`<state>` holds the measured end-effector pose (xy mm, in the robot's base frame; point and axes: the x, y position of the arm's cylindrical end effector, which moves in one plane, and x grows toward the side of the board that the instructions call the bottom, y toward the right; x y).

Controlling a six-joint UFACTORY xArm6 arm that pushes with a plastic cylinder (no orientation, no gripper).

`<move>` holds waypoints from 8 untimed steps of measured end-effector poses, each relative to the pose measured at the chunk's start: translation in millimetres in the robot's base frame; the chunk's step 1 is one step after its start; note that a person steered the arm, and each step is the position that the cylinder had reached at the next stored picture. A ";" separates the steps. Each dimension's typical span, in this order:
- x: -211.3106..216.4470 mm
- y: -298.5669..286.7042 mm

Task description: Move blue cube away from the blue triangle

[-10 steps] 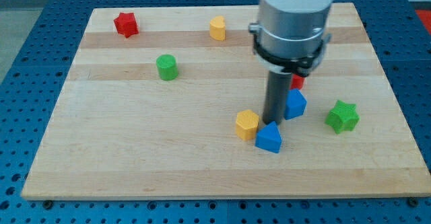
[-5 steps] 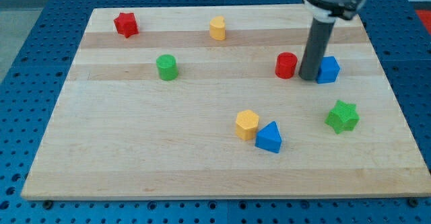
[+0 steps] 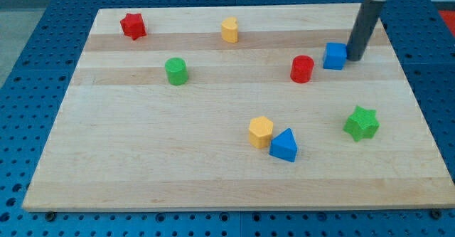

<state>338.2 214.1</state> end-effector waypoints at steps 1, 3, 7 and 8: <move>1.0 -6.2; 70.1 61.2; 36.5 -74.6; -7.6 -65.7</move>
<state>330.6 148.4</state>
